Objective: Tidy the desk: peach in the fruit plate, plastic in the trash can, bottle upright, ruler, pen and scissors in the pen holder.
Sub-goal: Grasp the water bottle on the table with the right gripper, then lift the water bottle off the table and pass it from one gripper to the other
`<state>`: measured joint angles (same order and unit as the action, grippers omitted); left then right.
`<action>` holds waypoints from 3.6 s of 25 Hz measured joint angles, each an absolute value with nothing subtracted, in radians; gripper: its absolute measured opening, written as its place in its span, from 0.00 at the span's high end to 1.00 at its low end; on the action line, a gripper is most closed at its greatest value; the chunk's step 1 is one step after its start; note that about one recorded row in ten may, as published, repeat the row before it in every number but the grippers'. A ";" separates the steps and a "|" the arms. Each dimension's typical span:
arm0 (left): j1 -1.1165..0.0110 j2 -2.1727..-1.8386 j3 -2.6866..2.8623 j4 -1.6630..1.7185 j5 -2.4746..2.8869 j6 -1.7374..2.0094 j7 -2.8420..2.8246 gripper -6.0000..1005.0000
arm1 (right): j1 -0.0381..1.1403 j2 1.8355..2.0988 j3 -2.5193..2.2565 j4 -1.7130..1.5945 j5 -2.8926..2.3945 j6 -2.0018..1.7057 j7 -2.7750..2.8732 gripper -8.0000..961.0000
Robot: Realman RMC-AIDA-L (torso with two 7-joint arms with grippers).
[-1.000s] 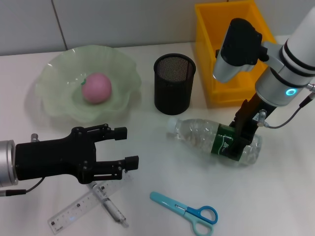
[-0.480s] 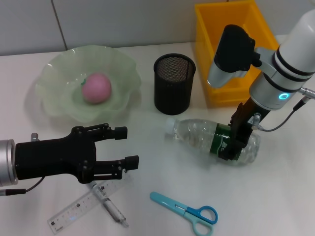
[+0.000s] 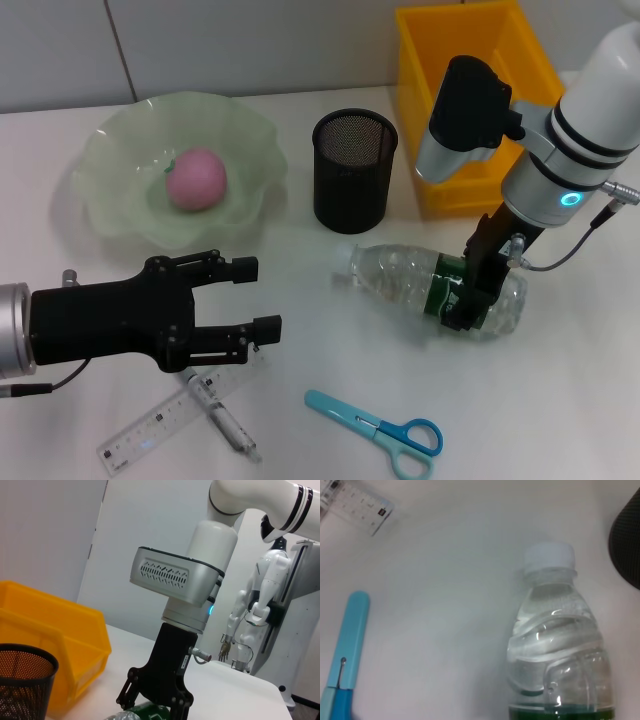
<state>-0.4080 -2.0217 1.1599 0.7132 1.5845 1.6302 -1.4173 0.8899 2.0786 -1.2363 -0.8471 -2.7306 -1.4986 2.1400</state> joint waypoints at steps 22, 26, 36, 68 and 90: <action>-0.408 -2.020 1.155 0.713 1.585 1.630 -1.420 0.19 | 0.883 2.080 -1.237 -0.838 -2.732 -1.470 2.146 0.20; -0.408 -2.018 1.155 0.713 1.585 1.632 -1.421 0.19 | 0.880 2.080 -1.234 -0.844 -2.727 -1.470 2.146 0.20; -0.404 -2.016 1.146 0.713 1.585 1.627 -1.429 0.19 | 0.831 2.077 -1.233 -0.940 -2.622 -1.511 2.127 0.20; -0.469 -2.067 0.699 0.409 1.438 1.738 -1.347 0.19 | 0.645 2.077 -0.922 -0.725 -1.744 -1.567 1.567 0.20; -0.523 -2.070 0.703 0.332 1.413 1.787 -1.360 0.20 | 0.686 2.080 -1.002 -0.622 -1.724 -1.599 1.468 0.20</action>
